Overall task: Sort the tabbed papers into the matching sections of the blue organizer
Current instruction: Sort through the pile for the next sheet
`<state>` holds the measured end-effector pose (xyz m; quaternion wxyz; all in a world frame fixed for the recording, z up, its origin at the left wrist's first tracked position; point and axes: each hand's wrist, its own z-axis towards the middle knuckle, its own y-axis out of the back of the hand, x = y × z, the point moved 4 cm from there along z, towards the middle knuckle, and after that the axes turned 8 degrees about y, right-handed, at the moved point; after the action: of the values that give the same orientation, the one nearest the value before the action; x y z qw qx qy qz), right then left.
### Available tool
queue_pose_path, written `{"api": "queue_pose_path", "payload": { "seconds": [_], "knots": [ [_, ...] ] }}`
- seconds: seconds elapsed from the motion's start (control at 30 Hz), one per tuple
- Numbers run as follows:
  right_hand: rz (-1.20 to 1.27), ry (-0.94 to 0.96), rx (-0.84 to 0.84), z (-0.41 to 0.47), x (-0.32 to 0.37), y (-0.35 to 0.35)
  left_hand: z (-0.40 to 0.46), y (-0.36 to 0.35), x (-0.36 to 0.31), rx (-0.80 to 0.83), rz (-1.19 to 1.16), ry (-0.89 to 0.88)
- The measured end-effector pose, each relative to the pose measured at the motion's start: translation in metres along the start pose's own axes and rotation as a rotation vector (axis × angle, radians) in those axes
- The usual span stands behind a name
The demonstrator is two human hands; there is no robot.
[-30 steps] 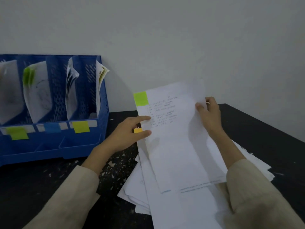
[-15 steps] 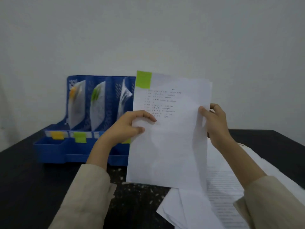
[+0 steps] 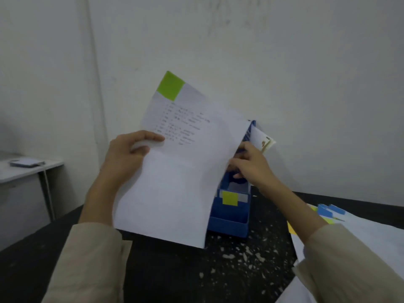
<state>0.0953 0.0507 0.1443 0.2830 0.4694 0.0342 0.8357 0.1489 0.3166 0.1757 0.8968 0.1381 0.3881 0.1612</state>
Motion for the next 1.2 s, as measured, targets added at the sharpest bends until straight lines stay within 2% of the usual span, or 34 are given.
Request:
{"api": "queue_pose_path", "payload": {
  "seconds": [0.23,0.53,0.73,0.87,1.07,1.2],
  "knots": [
    [-0.206,0.092,0.233,0.024,0.013,-0.069,0.000,0.061,0.015,-0.187,0.124,0.032],
    [-0.329,0.112,0.317,0.045,0.022,-0.097,0.013,0.063,0.009,-0.263,0.273,0.020],
    [-0.335,0.031,0.281,0.041,0.011,-0.092,0.033,0.028,-0.018,-0.199,0.348,0.000],
    [-0.355,0.036,0.267,0.042,0.003,-0.083,0.055,0.002,-0.038,-0.044,0.530,0.017],
    [-0.352,0.015,0.265,0.042,-0.005,-0.068,0.085,-0.018,-0.068,-0.017,0.822,-0.032],
    [-0.315,-0.017,0.257,0.042,-0.009,-0.067,0.094,-0.037,-0.069,0.021,0.796,-0.048]
  ]
}}
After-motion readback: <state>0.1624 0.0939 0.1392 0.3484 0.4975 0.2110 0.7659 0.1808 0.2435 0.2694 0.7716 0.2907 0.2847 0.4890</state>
